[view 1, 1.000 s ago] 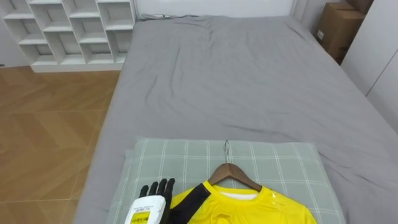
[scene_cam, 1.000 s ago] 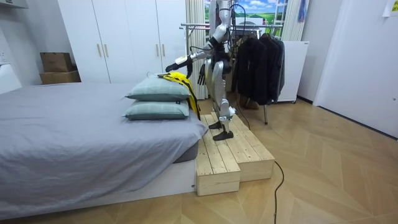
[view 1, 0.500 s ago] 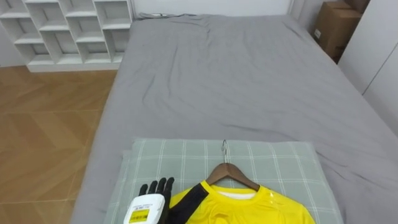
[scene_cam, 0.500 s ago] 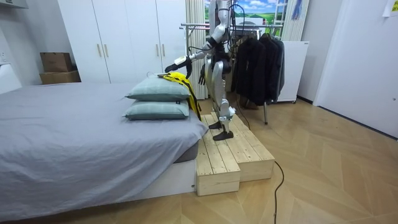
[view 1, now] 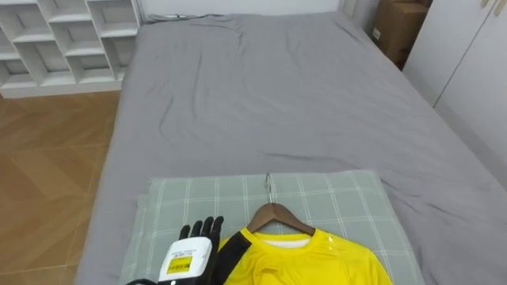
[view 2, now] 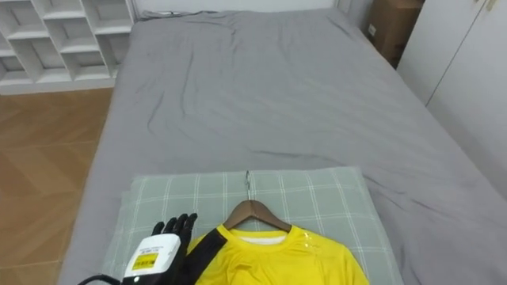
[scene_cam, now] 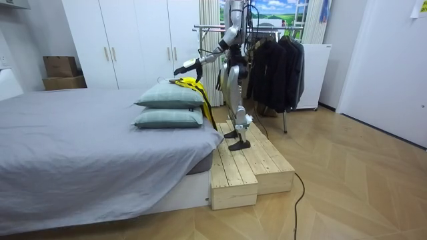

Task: Hang clothes

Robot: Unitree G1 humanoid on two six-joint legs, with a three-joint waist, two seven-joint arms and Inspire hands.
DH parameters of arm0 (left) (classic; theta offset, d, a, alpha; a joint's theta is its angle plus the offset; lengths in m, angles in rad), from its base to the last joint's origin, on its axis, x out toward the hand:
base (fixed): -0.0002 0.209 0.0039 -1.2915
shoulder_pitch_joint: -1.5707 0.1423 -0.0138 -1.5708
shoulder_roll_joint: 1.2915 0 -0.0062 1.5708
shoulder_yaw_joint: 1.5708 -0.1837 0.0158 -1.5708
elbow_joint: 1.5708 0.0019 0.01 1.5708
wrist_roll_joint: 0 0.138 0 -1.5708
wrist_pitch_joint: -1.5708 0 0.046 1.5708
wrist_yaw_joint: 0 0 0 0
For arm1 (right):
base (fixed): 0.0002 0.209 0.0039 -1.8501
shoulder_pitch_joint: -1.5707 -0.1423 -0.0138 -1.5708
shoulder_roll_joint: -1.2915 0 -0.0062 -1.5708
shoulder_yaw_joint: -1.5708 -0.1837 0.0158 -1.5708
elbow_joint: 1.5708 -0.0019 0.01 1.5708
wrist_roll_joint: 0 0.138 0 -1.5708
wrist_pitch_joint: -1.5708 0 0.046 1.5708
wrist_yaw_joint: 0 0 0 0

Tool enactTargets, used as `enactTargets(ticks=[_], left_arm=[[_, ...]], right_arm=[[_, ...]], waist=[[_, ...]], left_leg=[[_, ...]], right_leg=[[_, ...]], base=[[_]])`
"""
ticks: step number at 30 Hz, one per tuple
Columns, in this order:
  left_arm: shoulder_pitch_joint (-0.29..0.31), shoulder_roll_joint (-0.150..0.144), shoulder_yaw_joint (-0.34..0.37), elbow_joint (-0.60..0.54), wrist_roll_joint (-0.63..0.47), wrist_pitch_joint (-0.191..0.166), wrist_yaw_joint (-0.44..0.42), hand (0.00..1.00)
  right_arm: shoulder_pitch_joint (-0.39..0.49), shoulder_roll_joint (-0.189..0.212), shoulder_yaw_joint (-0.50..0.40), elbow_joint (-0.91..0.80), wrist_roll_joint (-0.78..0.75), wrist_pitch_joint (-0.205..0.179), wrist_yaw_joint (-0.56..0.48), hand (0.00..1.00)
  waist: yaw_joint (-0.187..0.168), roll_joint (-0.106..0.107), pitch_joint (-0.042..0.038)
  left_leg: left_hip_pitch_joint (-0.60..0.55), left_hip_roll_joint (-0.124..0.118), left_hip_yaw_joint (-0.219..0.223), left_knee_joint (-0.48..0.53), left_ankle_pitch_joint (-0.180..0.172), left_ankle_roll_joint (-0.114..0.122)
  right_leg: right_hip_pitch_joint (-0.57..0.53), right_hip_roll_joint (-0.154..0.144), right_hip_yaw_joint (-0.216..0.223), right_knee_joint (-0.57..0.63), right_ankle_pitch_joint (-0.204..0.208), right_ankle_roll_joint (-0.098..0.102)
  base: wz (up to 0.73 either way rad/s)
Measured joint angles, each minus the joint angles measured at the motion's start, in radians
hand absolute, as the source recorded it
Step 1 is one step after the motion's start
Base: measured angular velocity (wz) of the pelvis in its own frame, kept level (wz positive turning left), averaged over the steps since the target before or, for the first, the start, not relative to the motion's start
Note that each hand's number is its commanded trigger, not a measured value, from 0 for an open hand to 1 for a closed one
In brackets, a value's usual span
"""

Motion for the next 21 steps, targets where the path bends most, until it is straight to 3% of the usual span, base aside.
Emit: enactTargets(ticks=[14,21], left_arm=[[-0.021,-0.015,-0.008,0.001,-0.023,0.010,0.000,0.00],[-0.029,-0.021,-0.007,0.073,-0.040,0.010,0.001,0.00]], right_arm=[[0.028,-0.003,0.002,-0.035,0.044,0.002,0.000,0.00],[0.040,-0.011,0.002,-0.032,0.070,0.002,-0.008,0.00]], waist=[[-0.019,0.011,0.0016],[-0.020,0.026,0.0045]], left_leg=[[0.008,0.009,0.014,-0.012,0.006,-0.010],[0.015,0.011,0.028,-0.026,0.010,-0.016]], right_leg=[[0.002,0.008,0.020,0.000,0.000,0.000],[-0.002,0.016,0.024,0.000,0.000,0.000]], base=[[-0.03],[-0.05]])
